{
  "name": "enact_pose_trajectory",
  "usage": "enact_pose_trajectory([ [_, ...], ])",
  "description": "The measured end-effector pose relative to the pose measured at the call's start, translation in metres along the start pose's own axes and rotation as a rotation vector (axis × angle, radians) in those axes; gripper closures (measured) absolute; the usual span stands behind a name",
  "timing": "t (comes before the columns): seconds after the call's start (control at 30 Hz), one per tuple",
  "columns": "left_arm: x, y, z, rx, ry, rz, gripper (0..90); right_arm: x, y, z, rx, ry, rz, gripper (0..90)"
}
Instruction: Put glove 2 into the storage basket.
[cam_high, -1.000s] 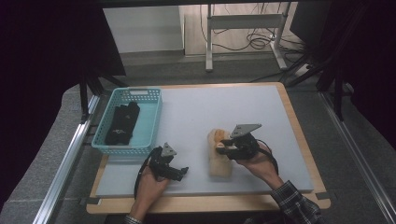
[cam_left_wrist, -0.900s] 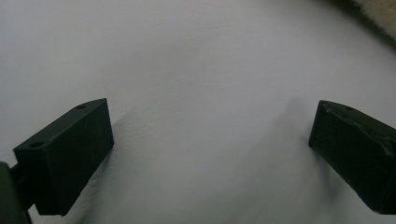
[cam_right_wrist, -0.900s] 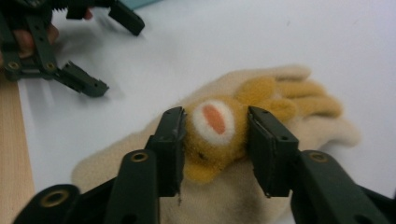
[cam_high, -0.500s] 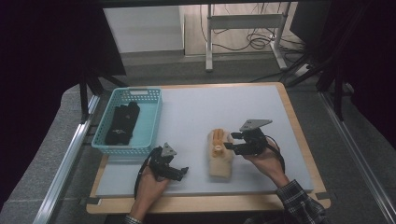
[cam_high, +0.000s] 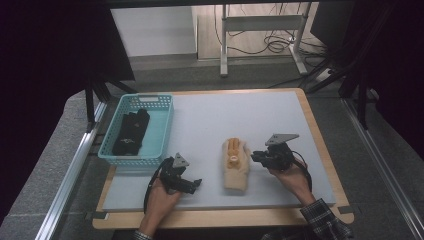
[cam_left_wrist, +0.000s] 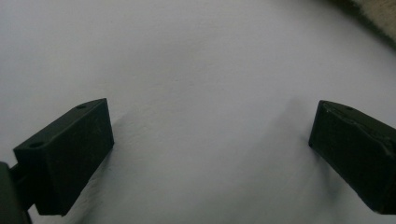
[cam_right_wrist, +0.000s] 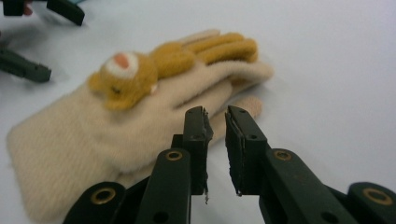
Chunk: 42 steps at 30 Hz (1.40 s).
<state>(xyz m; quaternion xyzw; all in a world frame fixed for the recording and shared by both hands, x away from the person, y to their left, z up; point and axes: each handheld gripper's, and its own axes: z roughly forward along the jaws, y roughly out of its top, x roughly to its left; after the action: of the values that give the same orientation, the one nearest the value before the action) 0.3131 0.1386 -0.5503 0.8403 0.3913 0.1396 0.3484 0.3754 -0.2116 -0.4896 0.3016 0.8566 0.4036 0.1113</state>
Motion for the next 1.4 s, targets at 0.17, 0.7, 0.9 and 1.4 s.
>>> enact_pose_trajectory([
  [0.17, 0.0, 0.0, 0.0, 0.0, 0.0, 0.0, 0.1, -0.005, 0.01, 0.027, 0.004, 0.011, 0.031, 61.1],
  [0.7, 0.0, 0.0, 0.0, 0.0, 0.001, 0.001, 0.1, 0.005, 0.02, 0.005, -0.023, -0.016, -0.009, 76.3],
  [0.9, 0.0, 0.0, 0.0, 0.0, 0.0, 0.0, 0.2, -0.003, 0.005, 0.009, -0.001, -0.055, 0.011, 66.2],
  [1.4, -0.002, -0.003, -0.005, -0.002, 0.024, -0.004, 1.8, 0.023, -0.039, 0.015, 0.055, 0.062, -0.016, 81.8],
])
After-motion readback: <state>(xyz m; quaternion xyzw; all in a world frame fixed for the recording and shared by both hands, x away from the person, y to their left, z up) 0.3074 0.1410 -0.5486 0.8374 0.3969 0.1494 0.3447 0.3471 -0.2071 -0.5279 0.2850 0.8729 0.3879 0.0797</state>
